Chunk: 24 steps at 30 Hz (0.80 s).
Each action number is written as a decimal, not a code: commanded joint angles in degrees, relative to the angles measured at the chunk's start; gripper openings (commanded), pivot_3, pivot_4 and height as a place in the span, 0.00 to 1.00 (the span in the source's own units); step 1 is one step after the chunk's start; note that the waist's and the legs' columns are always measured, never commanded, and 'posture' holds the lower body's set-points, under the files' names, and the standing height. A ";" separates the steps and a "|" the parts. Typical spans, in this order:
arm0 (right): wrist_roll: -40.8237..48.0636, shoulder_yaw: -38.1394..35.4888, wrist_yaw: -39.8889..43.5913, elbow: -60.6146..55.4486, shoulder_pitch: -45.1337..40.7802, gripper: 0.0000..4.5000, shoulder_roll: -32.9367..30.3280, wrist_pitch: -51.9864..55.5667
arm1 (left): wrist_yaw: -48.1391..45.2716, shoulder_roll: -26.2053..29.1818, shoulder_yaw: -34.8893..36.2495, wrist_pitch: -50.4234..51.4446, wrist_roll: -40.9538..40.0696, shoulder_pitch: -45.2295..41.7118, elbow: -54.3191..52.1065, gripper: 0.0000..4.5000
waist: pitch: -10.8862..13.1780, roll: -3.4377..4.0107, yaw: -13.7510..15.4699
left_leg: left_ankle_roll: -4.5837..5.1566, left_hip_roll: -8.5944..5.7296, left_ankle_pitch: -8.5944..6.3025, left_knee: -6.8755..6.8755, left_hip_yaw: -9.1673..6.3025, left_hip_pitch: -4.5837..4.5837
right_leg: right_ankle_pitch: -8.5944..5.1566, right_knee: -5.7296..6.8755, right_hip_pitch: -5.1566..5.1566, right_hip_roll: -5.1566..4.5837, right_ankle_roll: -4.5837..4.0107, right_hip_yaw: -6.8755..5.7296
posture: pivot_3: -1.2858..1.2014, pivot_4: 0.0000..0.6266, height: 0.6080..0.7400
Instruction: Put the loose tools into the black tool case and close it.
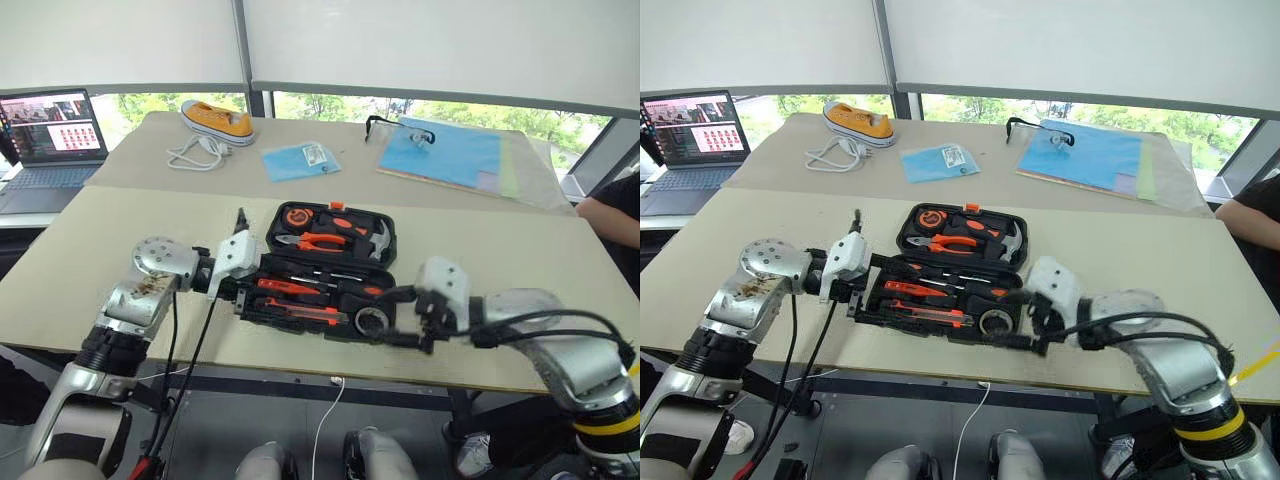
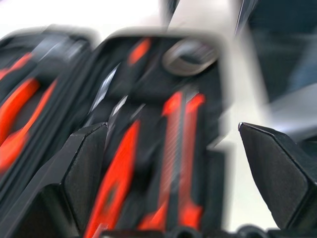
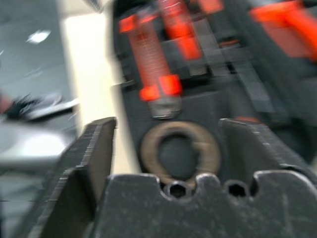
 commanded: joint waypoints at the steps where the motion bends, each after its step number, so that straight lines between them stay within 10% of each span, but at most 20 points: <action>1: -3.81 -4.13 -3.14 5.56 1.38 0.54 -1.23 -5.12 | 4.70 2.60 4.81 -3.05 1.81 0.26 6.25 0.86 | 0.00 0.00 0.02 | 0.00 0.00 0.00 -0.01 0.00 0.00 | 0.00 -0.01 0.00 0.00 0.00 -0.01 | 0.52 0.24 0.84; 8: -11.05 -1.62 -5.09 18.85 0.45 0.01 0.22 -16.14 | 8.83 2.07 5.34 -8.73 5.40 -0.98 18.09 0.25 | 0.00 0.00 -0.01 | 0.01 -0.01 -0.01 -0.07 0.05 -0.02 | 0.00 -0.04 -0.01 -0.04 0.00 -0.02 | 0.52 0.24 0.84; 11: -13.96 1.77 -3.77 22.83 -1.89 0.00 1.12 -20.10 | 9.16 -0.67 3.19 -11.28 7.44 -2.74 21.17 0.02 | 0.00 0.00 -0.04 | 0.01 -0.02 -0.01 -0.06 0.07 -0.01 | 0.00 -0.03 0.00 0.00 0.01 -0.03 | 0.52 0.24 0.84; 24: -11.31 5.14 8.39 13.41 1.67 0.00 -0.17 -25.82 | -2.74 -3.91 -1.20 -5.35 4.43 1.42 8.81 0.02 | 0.00 0.00 -0.15 | 0.02 -0.02 -0.01 -0.06 0.11 -0.09 | -0.03 -0.02 -0.03 0.00 0.04 -0.14 | 0.52 0.24 0.84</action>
